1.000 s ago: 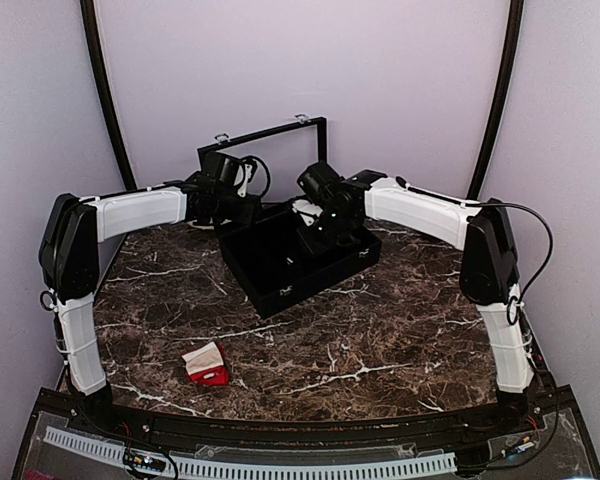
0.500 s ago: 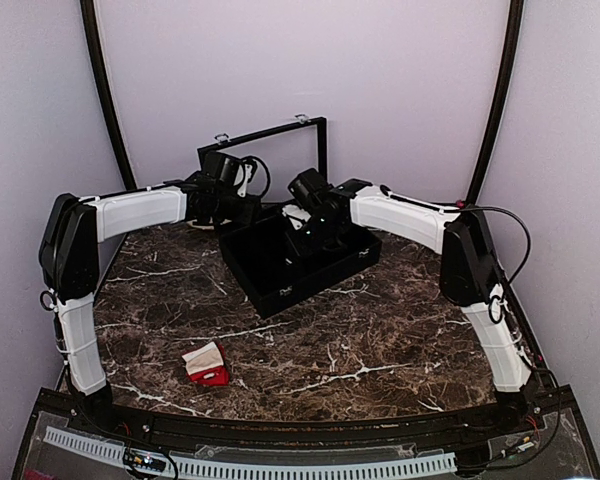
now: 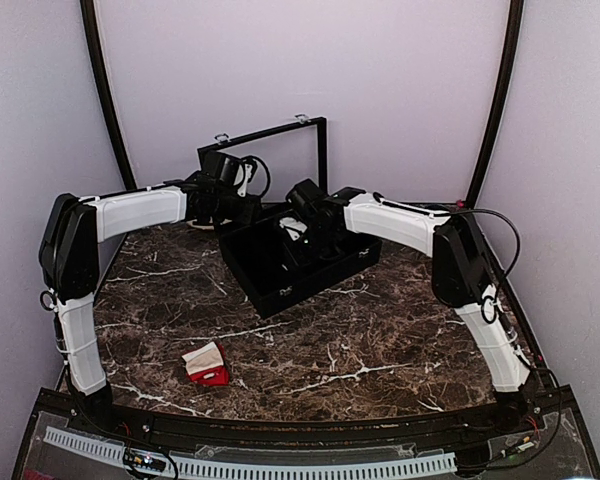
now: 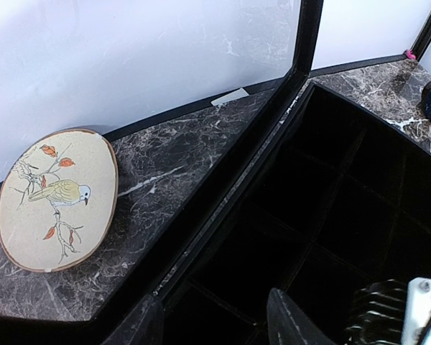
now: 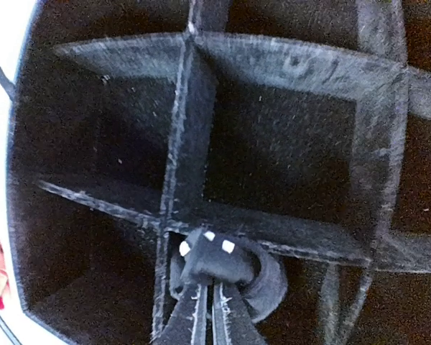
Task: Roll the socks
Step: Adjust the sock in the storage box.
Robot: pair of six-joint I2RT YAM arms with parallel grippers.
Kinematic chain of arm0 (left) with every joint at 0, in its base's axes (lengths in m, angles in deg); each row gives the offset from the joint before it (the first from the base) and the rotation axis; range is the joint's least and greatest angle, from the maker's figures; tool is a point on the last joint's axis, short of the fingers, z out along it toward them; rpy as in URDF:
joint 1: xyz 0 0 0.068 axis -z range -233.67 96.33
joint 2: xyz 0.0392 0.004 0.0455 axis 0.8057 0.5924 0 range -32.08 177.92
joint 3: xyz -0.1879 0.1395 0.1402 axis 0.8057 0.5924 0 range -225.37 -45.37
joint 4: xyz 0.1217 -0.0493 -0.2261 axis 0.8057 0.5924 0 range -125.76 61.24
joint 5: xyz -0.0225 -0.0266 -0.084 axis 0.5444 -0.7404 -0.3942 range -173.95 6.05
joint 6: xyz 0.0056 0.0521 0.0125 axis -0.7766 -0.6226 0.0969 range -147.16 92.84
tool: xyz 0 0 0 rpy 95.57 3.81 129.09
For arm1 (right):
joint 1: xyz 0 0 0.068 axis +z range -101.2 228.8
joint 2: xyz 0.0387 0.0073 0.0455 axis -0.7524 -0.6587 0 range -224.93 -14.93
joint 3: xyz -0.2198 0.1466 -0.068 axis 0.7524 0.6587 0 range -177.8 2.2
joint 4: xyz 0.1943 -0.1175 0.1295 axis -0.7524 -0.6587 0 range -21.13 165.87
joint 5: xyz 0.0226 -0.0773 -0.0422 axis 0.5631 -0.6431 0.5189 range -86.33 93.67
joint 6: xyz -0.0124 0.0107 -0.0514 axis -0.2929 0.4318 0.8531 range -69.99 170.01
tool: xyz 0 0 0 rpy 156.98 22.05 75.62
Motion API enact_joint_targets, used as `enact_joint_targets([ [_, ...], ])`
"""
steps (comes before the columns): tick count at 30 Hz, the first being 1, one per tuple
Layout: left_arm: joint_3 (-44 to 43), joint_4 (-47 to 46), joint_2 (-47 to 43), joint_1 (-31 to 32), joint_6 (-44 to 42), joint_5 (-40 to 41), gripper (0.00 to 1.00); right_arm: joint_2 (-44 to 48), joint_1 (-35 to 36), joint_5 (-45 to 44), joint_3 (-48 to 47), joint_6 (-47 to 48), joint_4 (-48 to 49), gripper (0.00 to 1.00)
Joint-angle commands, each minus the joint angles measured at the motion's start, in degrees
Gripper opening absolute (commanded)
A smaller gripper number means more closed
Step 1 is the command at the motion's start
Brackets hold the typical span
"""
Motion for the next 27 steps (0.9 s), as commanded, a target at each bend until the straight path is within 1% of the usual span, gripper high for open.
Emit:
enact_joint_targets([
  [1, -1.8, 0.3, 0.1, -0.3, -0.3, -0.2, 0.53, -3.2, -0.3, 0.5, -2.8, 0.2, -3.0, 0.05],
  [8, -1.8, 0.3, 0.3, -0.2, -0.3, -0.4, 0.53, -5.4, 0.1, -0.9, -5.0, 1.1, -5.6, 0.06],
  [13, -1.9, 0.3, 0.5, -0.3, -0.2, -0.7, 0.53, -8.0, 0.5, -1.1, -9.0, 2.1, -9.0, 0.06],
  [16, -1.9, 0.4, 0.5, -0.2, 0.0, -0.7, 0.52, -7.7, 0.8, -1.9, -8.9, 2.5, -9.2, 0.07],
  [19, -2.0, 0.5, 0.4, -0.2, 0.2, -0.8, 0.53, -6.3, 0.9, -2.6, -9.0, 2.8, -9.1, 0.08],
  [23, -2.2, 0.1, 0.1, -0.3, 0.3, -0.8, 0.53, -0.9, 0.9, -2.8, -4.8, 2.4, -4.0, 0.10],
  [27, -2.4, -0.1, -0.1, -0.3, 0.7, -0.8, 0.53, 2.9, 0.9, -2.1, -3.1, 2.4, -0.5, 0.10],
])
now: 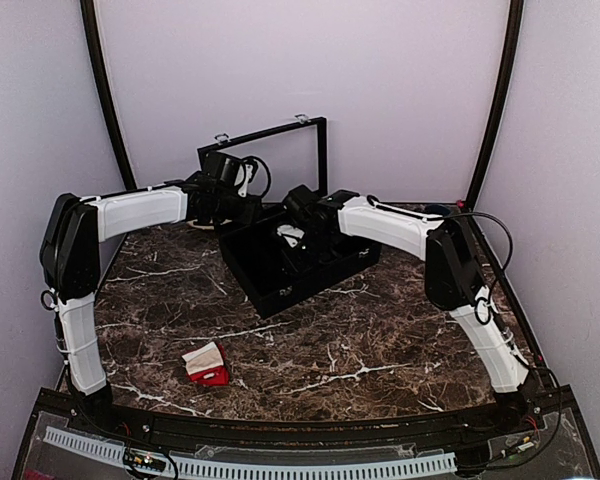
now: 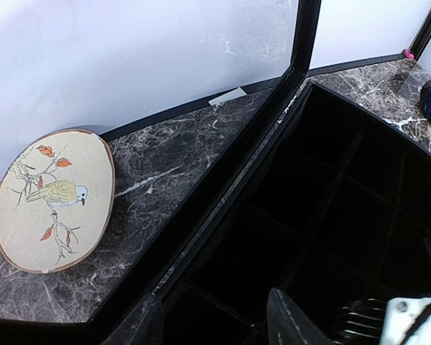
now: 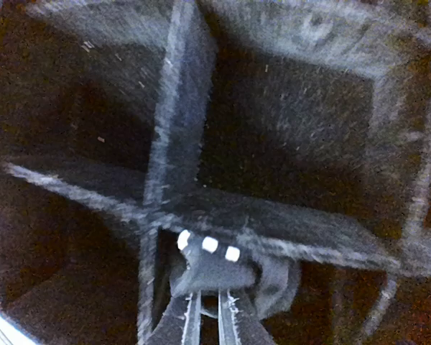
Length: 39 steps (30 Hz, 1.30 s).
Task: Roll the socks
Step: Adjust the sock in the storage box.
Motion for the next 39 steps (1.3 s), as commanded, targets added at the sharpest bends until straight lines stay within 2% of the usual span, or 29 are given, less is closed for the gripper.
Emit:
enact_joint_targets([
  [1, -2.1, -0.1, -0.5, -0.3, 0.8, -0.4, 0.53, 7.5, 0.1, -0.2, 1.6, 0.2, 5.6, 0.11],
  [10, -2.2, -0.3, -0.5, -0.2, 1.1, -0.5, 0.53, 10.8, 0.1, -2.0, 3.9, -0.3, 8.0, 0.11],
  [16, -2.2, -0.6, -0.2, -0.3, 0.9, -0.6, 0.53, 8.9, -0.4, -5.2, 3.6, -0.9, 6.0, 0.11],
  [39, 3.7, -9.9, -5.7, 0.0, -0.3, -7.3, 0.53, 3.2, -0.8, -0.7, 5.2, -0.9, 4.5, 0.11],
])
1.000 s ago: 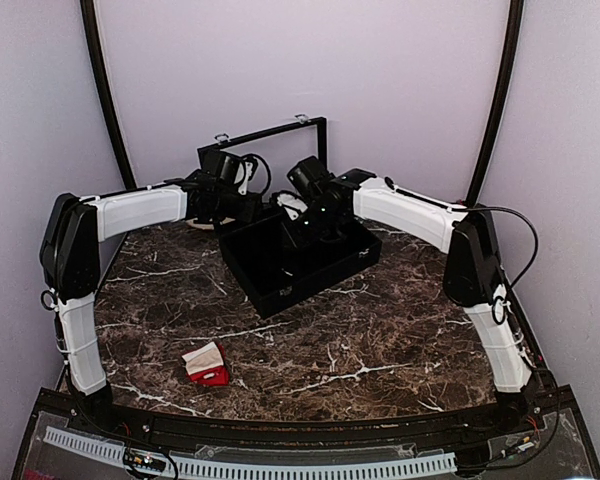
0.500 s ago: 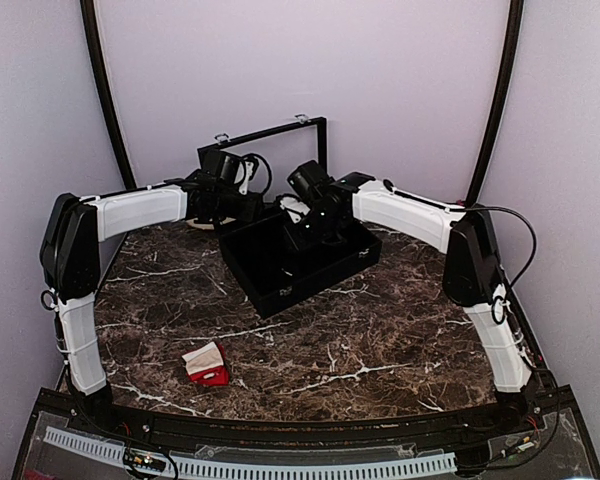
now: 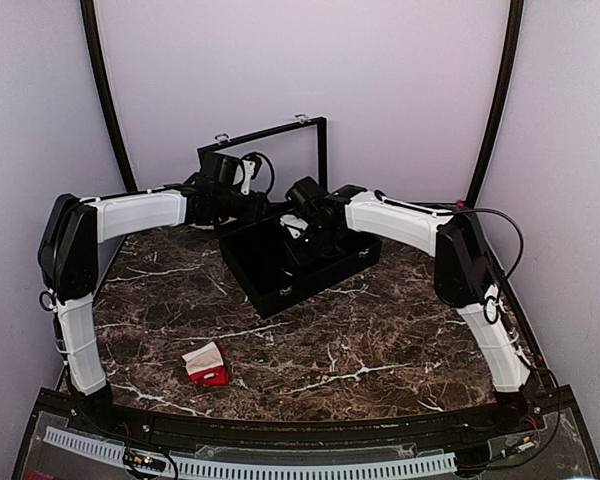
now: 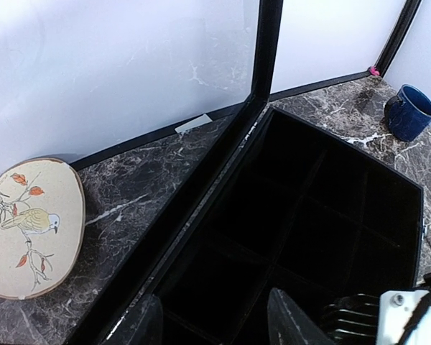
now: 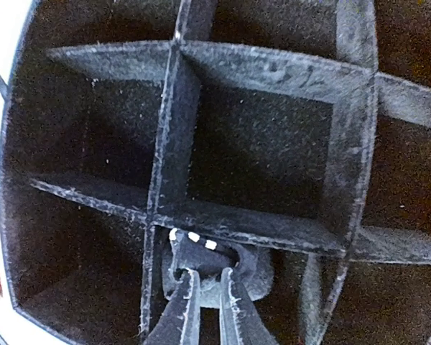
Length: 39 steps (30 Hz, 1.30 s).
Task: Roll the socks
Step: Adjust the sock in the storage box.
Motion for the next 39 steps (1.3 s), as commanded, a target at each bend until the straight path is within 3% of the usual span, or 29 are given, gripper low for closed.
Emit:
enact_joint_targets([
  [1, 2.1, -3.7, -5.6, 0.2, -0.4, -1.5, 0.53, -1.8, -0.4, 1.3, 1.0, -0.3, -0.3, 0.11],
  [14, 6.4, -8.5, -10.7, 2.2, -2.5, -1.3, 0.53, -2.3, -0.5, 2.3, 2.2, 0.2, 0.1, 0.12],
  [33, 15.7, -10.8, -23.2, 4.0, -1.4, 3.5, 0.53, 14.1, 0.4, -6.8, 11.1, -1.2, 10.7, 0.35],
  [39, 16.2, -8.7, -23.4, 4.0, -3.2, 4.6, 0.57, 18.5, 1.8, -11.3, 15.1, -3.0, 11.8, 0.36],
])
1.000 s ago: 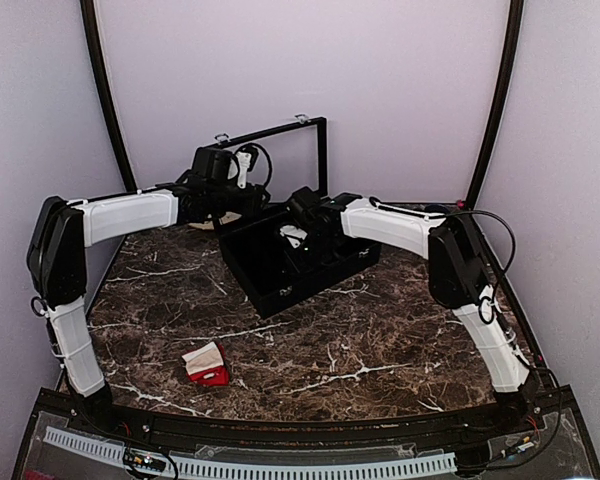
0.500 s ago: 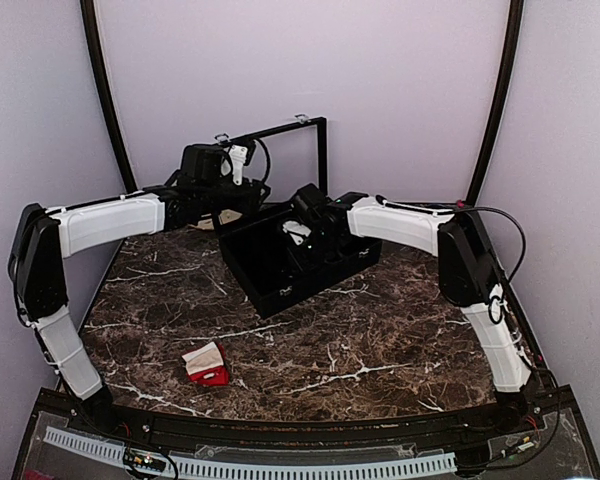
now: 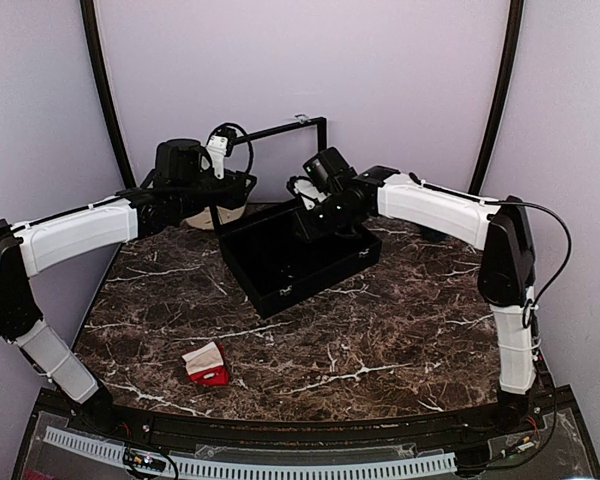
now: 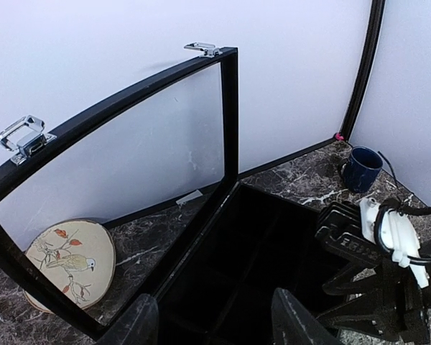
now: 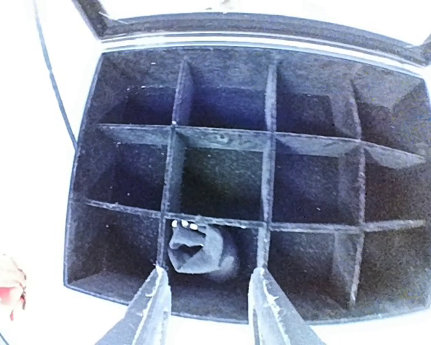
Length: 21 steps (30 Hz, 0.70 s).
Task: Roll the socks
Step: Adjust the sock in the storage box.
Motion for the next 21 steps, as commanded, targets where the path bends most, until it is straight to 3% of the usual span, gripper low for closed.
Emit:
enact_joint_targets([
  [1, -0.3, 1.3, -0.4, 0.2, -1.5, 1.5, 0.57, 3.7, 1.7, -5.2, 3.3, -2.0, 2.3, 0.36],
  [11, -4.8, 0.2, 7.1, -0.5, -0.4, 1.9, 0.57, 12.3, 6.0, -14.7, 16.6, -8.8, 1.2, 0.36],
  [21, -20.1, 3.1, 21.6, -2.7, 1.6, 2.5, 0.57, 13.1, 6.4, -12.3, 26.0, -11.3, 2.5, 0.35],
])
